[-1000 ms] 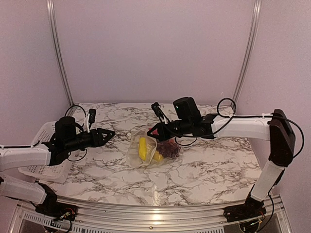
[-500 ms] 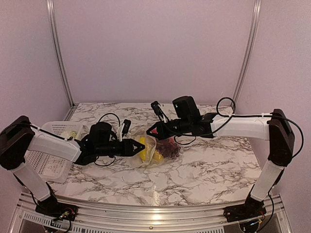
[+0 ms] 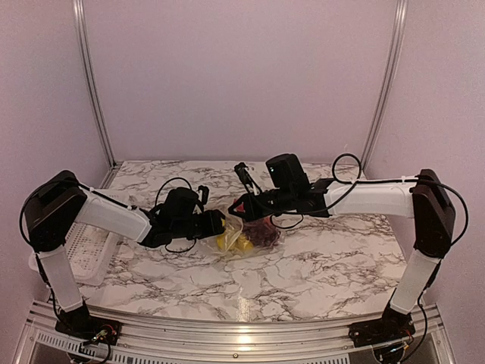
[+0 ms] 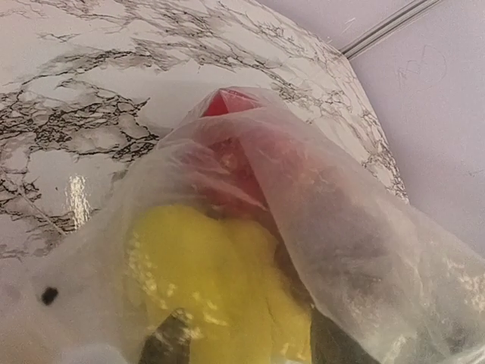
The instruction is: Open the zip-top bag and remove the fake food
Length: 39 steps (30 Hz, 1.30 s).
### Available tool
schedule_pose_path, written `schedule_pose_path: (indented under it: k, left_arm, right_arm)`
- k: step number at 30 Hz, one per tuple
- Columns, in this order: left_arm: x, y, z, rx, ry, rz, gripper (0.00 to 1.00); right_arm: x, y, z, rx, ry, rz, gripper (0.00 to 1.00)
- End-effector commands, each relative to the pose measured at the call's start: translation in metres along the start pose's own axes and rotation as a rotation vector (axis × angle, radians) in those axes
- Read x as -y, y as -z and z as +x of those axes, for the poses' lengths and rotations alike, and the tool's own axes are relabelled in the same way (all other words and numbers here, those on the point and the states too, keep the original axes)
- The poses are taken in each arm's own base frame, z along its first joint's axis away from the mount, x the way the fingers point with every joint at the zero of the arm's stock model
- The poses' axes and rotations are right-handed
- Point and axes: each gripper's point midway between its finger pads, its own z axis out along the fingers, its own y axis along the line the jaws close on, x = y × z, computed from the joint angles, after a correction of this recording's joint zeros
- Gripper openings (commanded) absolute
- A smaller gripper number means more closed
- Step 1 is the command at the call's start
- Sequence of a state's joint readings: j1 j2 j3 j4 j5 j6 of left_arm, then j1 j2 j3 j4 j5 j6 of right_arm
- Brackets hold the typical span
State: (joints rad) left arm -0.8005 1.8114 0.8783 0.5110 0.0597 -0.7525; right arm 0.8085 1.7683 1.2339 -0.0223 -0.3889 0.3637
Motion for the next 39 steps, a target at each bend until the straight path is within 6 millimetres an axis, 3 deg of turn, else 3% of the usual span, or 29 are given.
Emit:
schedule_pose_path:
  k: [1, 10, 14, 19, 25, 30, 35, 39]
  left_arm:
    - [-0.032, -0.016, 0.017, -0.065, 0.004, -0.142, 0.58]
    - [-0.063, -0.036, 0.035, -0.128, -0.008, -0.274, 0.73]
    - [-0.071, -0.036, 0.042, -0.149, -0.006, -0.301, 0.67]
    - [-0.043, -0.021, 0.025, -0.106, -0.018, -0.198, 0.51]
    - [-0.001, 0.011, -0.004, -0.056, -0.05, -0.081, 0.5]
    - [0.026, 0.034, -0.014, -0.049, -0.057, 0.017, 0.5]
    - [0.04, 0.057, -0.018, -0.052, -0.053, 0.072, 0.5]
    - [0.034, 0.08, -0.019, -0.05, -0.036, 0.076, 0.5]
  right_arm:
    - [0.0, -0.004, -0.015, 0.039, 0.006, 0.015, 0.0]
    - [0.009, -0.009, -0.018, 0.059, -0.007, 0.035, 0.0]
    - [0.012, -0.009, -0.018, 0.059, -0.01, 0.042, 0.0]
    - [0.017, -0.008, -0.016, 0.058, -0.009, 0.054, 0.0]
    - [0.02, -0.009, -0.01, 0.049, -0.012, 0.059, 0.0]
    - [0.023, -0.009, -0.008, 0.046, -0.012, 0.071, 0.0]
    - [0.025, -0.007, -0.007, 0.048, -0.011, 0.084, 0.0]
    - [0.028, -0.004, -0.009, 0.055, -0.01, 0.094, 0.0]
